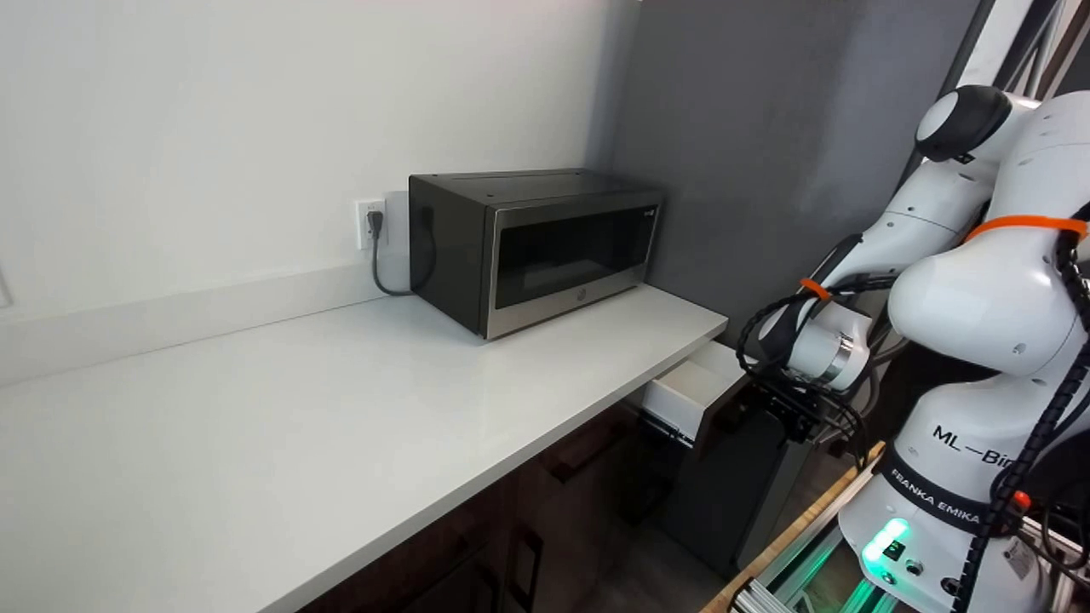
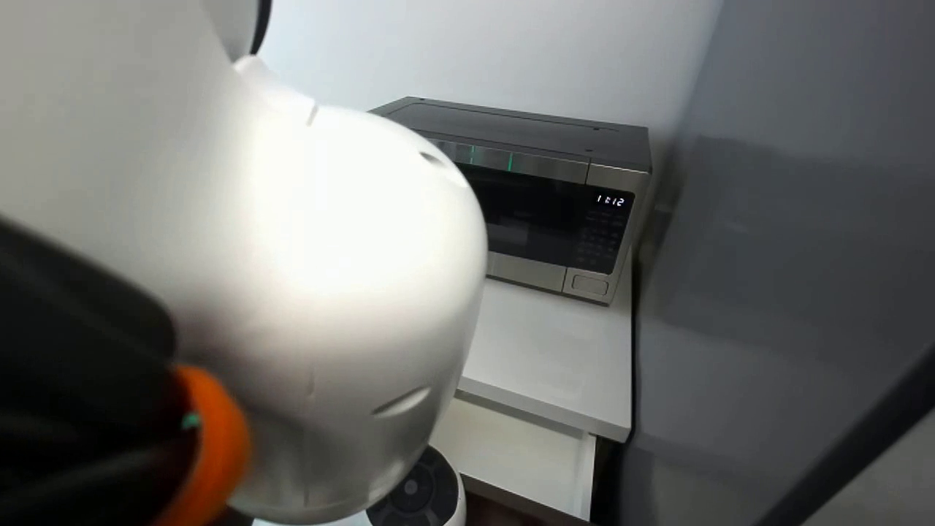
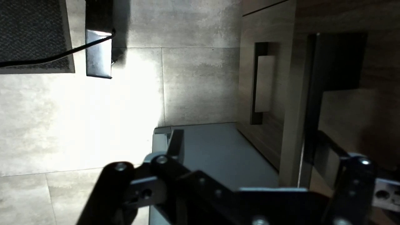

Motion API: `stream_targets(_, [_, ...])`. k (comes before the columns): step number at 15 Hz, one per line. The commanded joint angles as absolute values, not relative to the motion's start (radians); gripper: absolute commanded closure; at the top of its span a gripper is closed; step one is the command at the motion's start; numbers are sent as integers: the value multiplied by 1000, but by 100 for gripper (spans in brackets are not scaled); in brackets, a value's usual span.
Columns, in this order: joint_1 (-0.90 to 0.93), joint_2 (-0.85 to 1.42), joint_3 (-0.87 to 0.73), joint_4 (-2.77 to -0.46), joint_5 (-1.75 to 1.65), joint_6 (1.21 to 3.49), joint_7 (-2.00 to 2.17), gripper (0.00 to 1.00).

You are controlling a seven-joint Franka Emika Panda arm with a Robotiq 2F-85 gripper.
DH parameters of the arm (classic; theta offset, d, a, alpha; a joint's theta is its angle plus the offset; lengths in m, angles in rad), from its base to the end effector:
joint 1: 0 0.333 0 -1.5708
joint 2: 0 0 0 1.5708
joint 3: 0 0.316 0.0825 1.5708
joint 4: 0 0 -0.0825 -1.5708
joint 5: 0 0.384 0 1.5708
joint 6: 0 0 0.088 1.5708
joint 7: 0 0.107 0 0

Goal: Open the rightmost drawer completely

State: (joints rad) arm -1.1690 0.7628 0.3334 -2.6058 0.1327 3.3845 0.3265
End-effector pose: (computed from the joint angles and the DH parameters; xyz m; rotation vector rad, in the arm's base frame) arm 0.2686 -0.2605 0.0215 -2.2769 1.8878 -0.1279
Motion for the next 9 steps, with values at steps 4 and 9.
stream_targets(4, [-1274, 675, 357, -2615, 135, 3281, 333, 0])
stream_targets(9, [-1394, 633, 442, -2623, 156, 3210, 290, 0])
